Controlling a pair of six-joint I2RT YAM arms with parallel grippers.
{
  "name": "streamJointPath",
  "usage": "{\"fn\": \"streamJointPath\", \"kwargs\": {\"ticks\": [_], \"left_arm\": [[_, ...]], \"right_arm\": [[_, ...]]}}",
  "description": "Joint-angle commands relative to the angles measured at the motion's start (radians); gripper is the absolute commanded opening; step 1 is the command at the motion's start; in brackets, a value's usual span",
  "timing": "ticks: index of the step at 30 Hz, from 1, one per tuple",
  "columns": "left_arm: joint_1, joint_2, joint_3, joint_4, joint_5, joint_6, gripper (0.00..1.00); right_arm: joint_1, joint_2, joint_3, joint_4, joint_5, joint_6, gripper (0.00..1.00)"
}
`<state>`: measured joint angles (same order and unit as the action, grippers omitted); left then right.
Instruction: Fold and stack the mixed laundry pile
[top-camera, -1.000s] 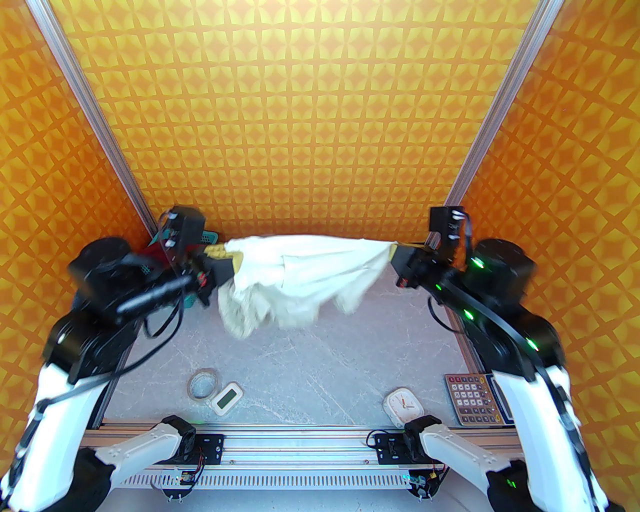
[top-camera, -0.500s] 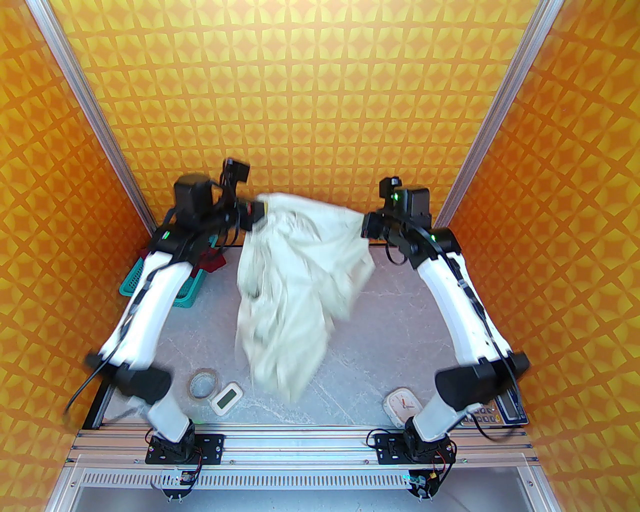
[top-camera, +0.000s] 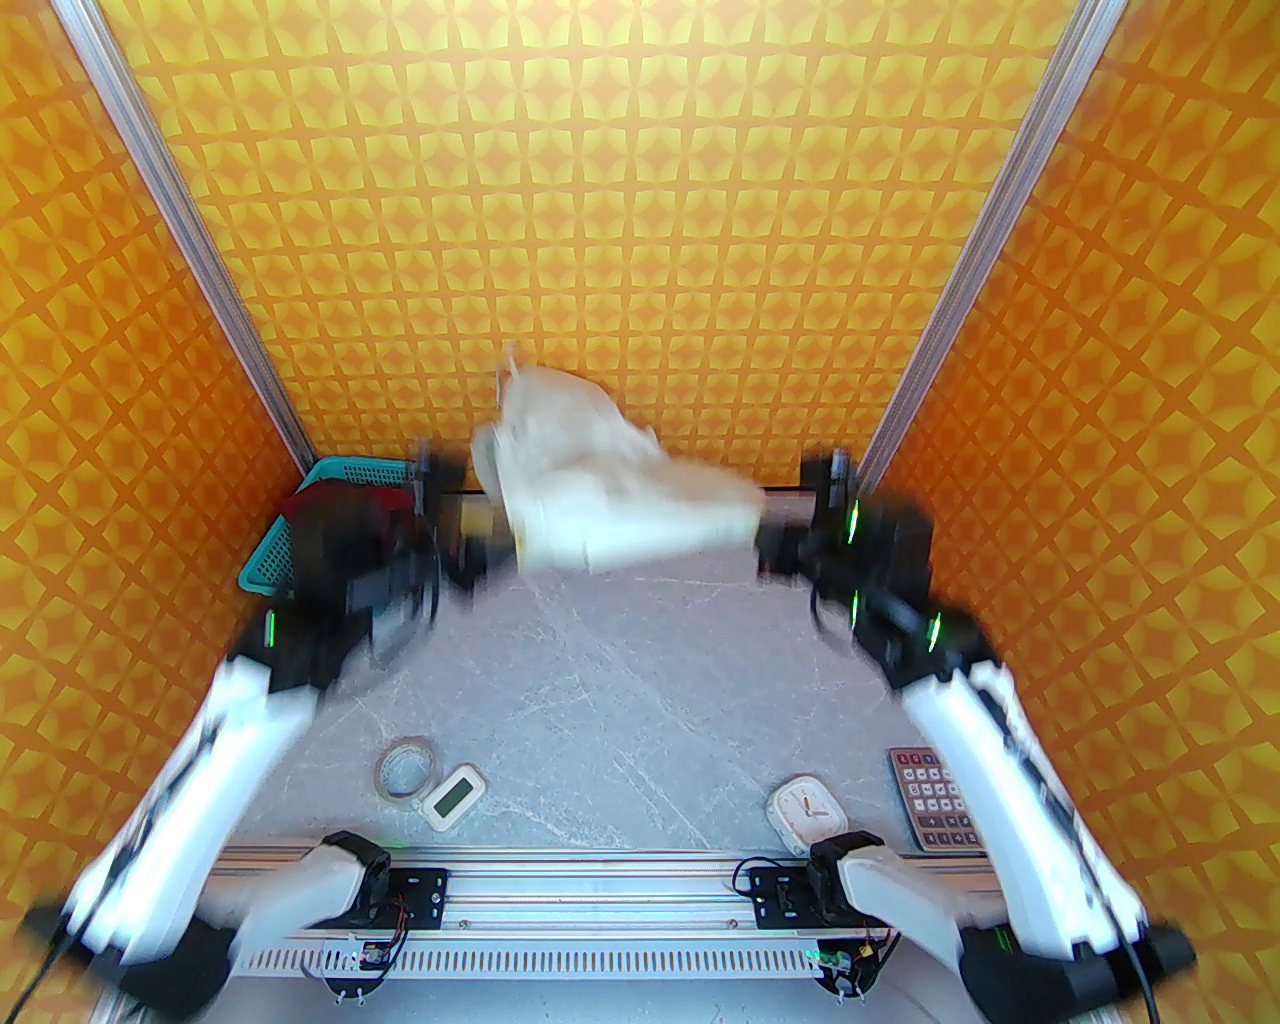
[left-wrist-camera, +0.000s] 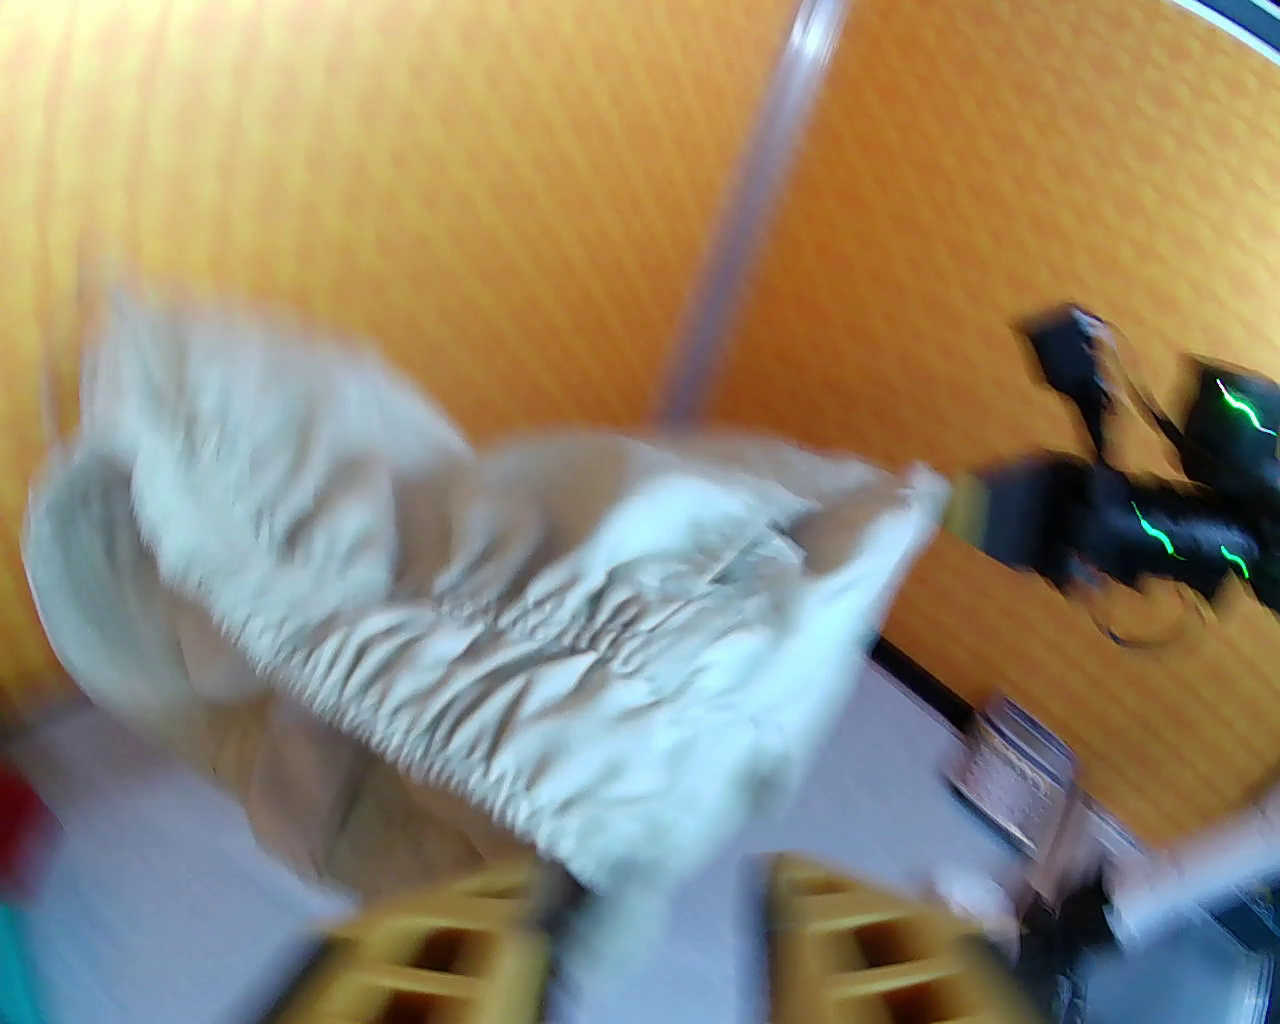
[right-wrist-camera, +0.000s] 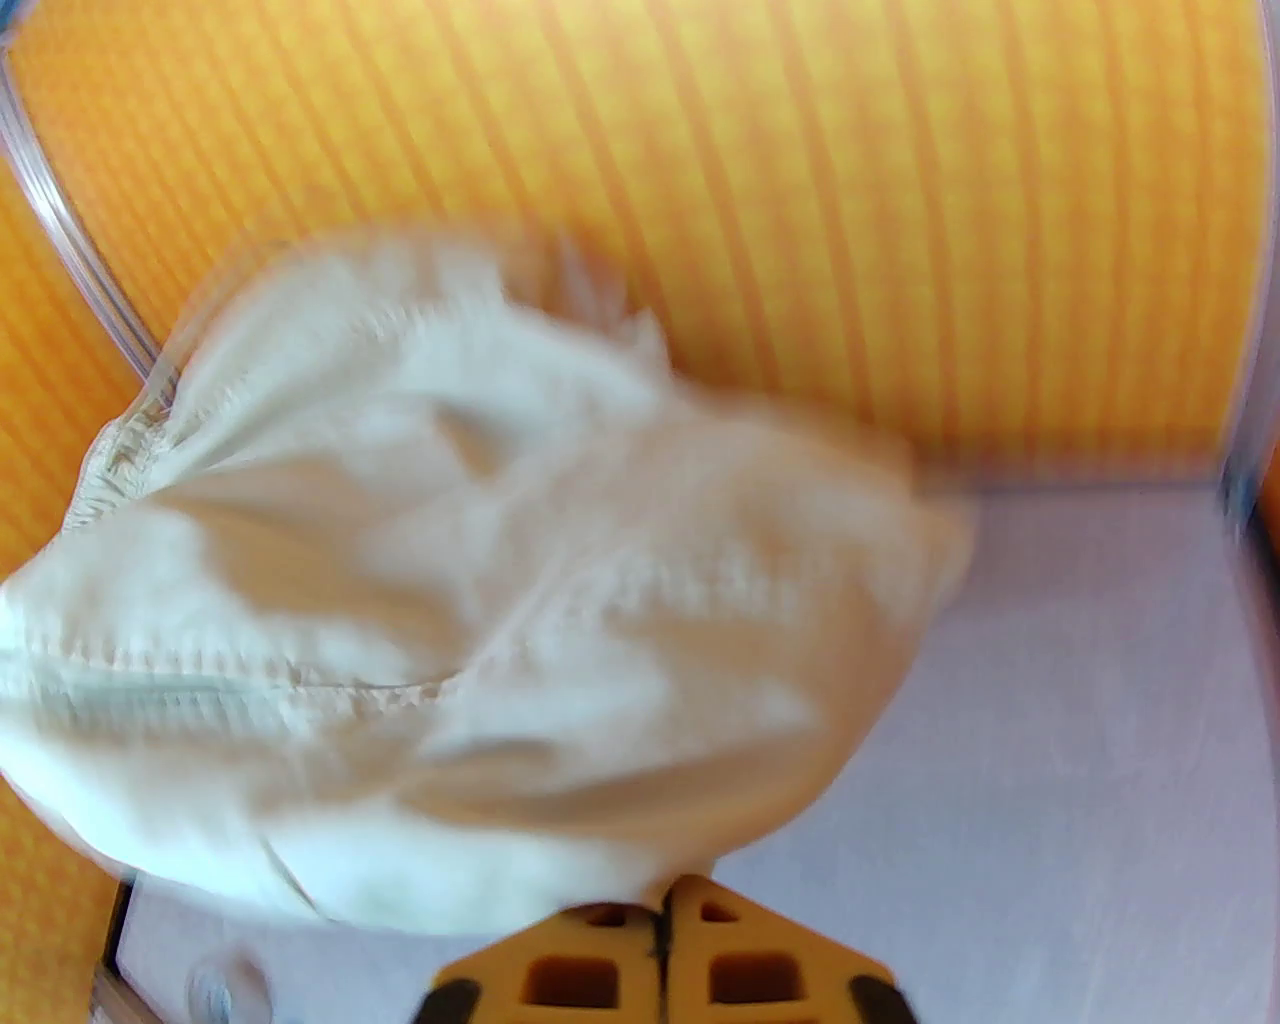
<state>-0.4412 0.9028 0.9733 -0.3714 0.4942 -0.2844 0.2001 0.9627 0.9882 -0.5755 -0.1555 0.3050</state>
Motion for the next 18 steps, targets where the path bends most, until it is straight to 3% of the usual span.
{"fn": "streamJointPath", "kwargs": {"ticks": [1, 5, 9, 12, 16, 18], "left_arm": [[-0.033, -0.124, -0.312, 0.024, 0.008, -0.221, 0.93], [-0.034, -0.208, -0.406, 0.0, -0.05, -0.303, 0.91], [-0.034, 0.033, -0.283, -0.023, -0.066, -0.254, 0.8], [-0.034, 0.259, -0.214, 0.066, -0.069, -0.274, 0.71], [-0.037, 0.5, -0.13, 0.231, -0.073, -0.324, 0.55], [-0.03, 0.62, -0.058, 0.237, -0.11, -0.315, 0.49]], "right_arm": [[-0.001, -0.121, -0.253, -0.115, -0.091, 0.123, 0.56], [-0.001, -0.189, -0.266, -0.248, -0.059, 0.134, 0.73], [-0.001, -0.055, -0.172, -0.299, 0.031, 0.121, 0.76], [-0.002, 0.104, -0.129, -0.217, 0.0, 0.134, 0.73], [0.0, 0.312, -0.087, -0.03, -0.073, 0.167, 0.62], [0.016, 0.417, -0.054, 0.015, -0.072, 0.168, 0.59]]}}
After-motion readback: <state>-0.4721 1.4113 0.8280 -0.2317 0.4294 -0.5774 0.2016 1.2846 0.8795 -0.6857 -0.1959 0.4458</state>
